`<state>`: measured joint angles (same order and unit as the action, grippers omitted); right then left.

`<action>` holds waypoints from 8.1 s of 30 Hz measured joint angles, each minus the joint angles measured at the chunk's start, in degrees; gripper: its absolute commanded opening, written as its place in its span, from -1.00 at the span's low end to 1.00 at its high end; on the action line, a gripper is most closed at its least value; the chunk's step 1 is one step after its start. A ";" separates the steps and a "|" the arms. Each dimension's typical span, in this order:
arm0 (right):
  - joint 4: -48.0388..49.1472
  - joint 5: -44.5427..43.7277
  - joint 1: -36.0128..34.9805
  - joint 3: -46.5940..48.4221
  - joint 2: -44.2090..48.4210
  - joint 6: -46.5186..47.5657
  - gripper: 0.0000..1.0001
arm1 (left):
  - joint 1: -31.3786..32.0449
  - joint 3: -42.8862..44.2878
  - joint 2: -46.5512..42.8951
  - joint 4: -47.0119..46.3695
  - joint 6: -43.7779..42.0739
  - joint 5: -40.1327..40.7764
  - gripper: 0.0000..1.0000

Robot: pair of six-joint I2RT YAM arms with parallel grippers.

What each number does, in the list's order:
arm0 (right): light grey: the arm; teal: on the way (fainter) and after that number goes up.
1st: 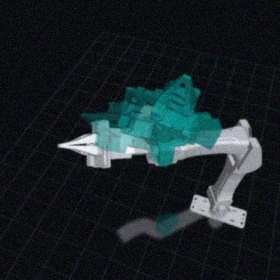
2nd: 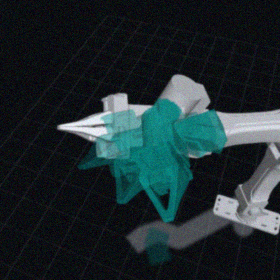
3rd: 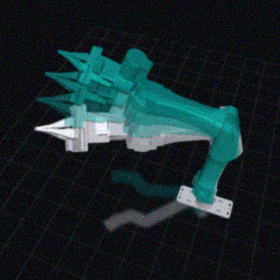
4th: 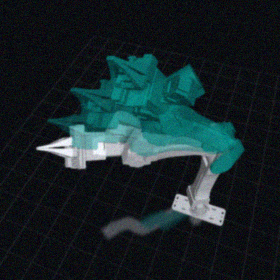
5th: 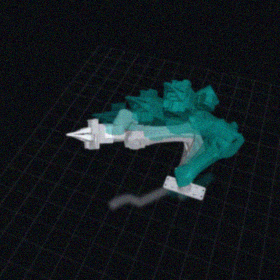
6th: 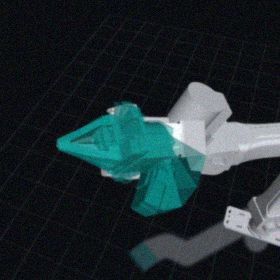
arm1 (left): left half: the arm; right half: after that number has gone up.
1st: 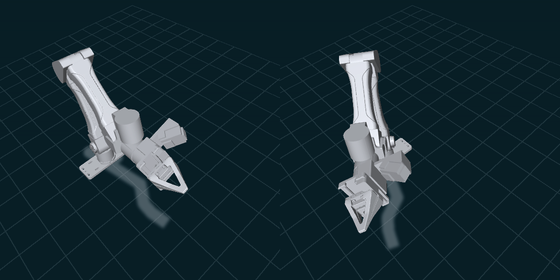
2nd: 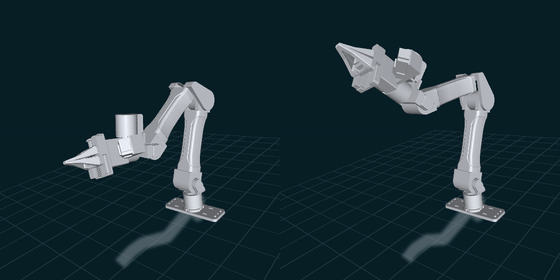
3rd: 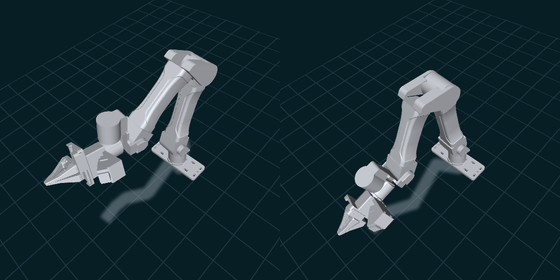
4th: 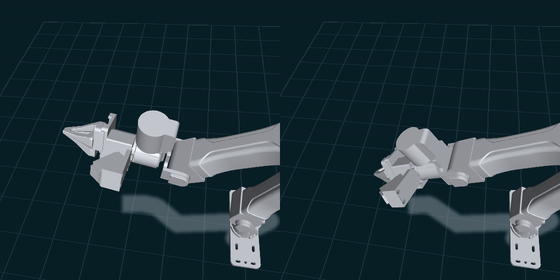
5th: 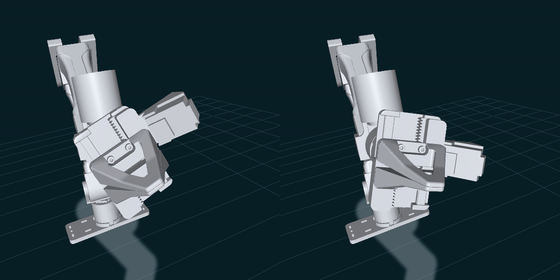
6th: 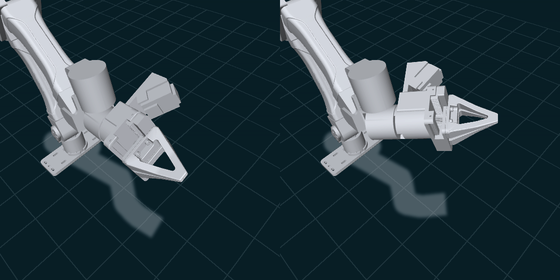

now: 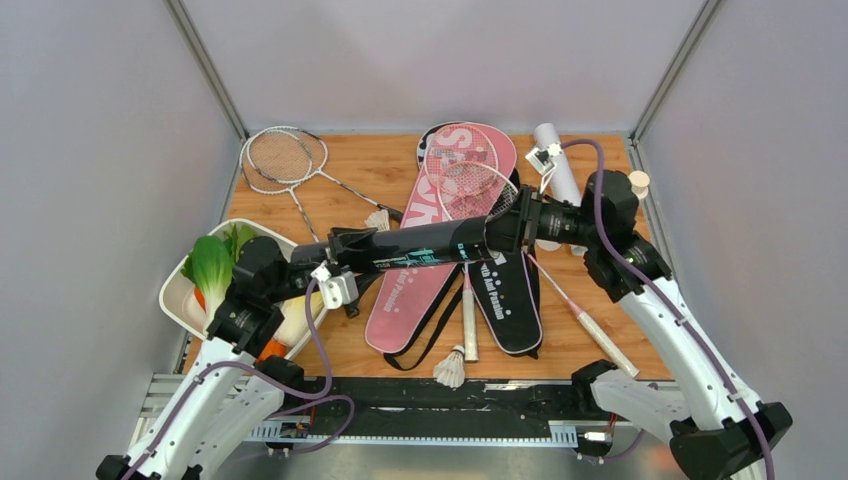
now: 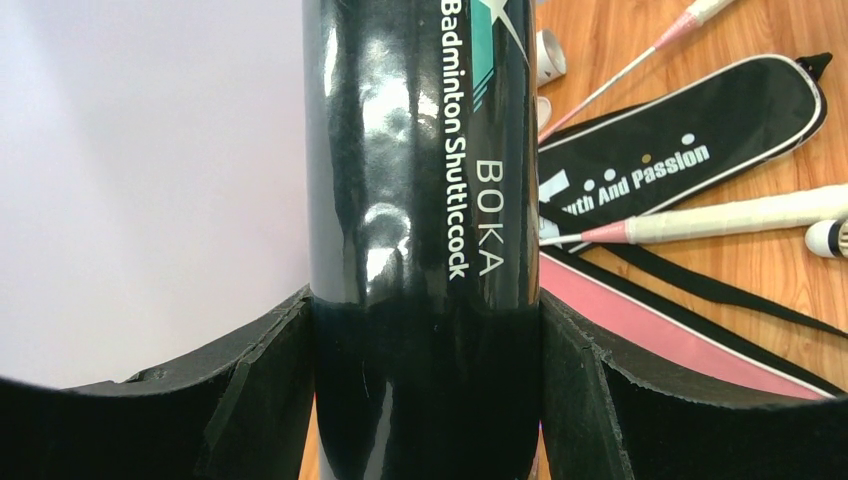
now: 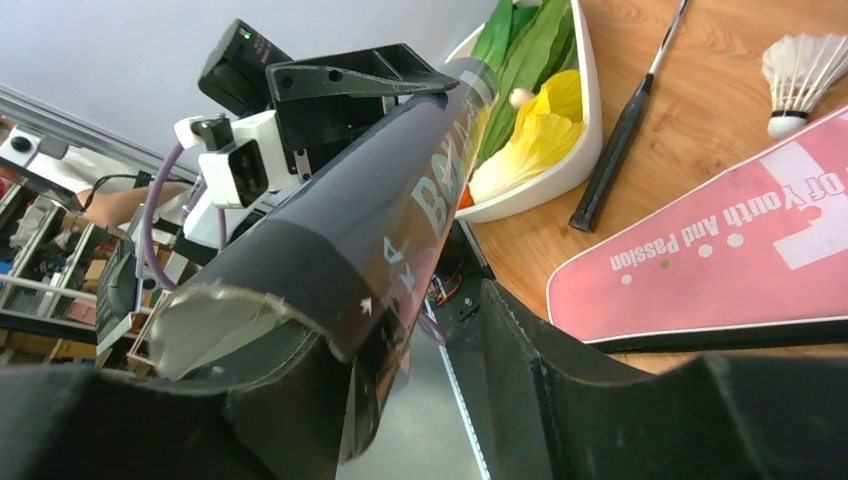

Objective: Pack up the badminton gear
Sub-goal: Place the shuttlecock at the shuttle tube, then pick up the shuttlecock at the center of the board, then place the shuttlecock at the shuttle tube.

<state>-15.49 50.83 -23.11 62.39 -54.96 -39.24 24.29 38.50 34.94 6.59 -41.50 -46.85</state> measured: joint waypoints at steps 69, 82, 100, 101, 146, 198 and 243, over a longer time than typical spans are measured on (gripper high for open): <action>-29.27 -79.93 -71.58 -8.81 -28.30 4.57 0.58 | 0.07 3.56 -5.53 -0.13 15.67 43.41 -0.70; -34.49 -92.39 -72.50 -9.64 -35.39 -2.05 0.06 | 0.07 3.56 -5.84 0.72 15.67 42.84 -0.69; -39.36 -96.76 -72.17 -1.11 -36.13 -7.67 -1.00 | 0.07 3.56 -5.97 2.60 15.19 40.39 -0.69; -39.26 -96.85 -71.78 -0.24 -35.12 -7.15 -1.00 | 0.07 3.56 -5.95 2.67 15.02 39.26 -0.68; -35.30 -24.98 -10.16 14.58 14.64 20.85 -0.94 | 0.11 7.43 -10.16 33.68 -15.76 8.41 -0.65; -8.13 -3.72 -8.37 0.20 0.37 13.66 0.60 | -1.57 2.58 -7.06 23.45 -10.93 5.86 -0.68; -10.60 -28.48 -8.94 6.51 13.62 13.94 0.88 | 0.11 5.40 -10.88 22.38 -12.85 3.50 -0.83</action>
<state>-26.09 22.35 -32.05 68.90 -41.34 -25.30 24.40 43.90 24.05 28.97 -54.35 -43.35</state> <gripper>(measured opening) 0.960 0.756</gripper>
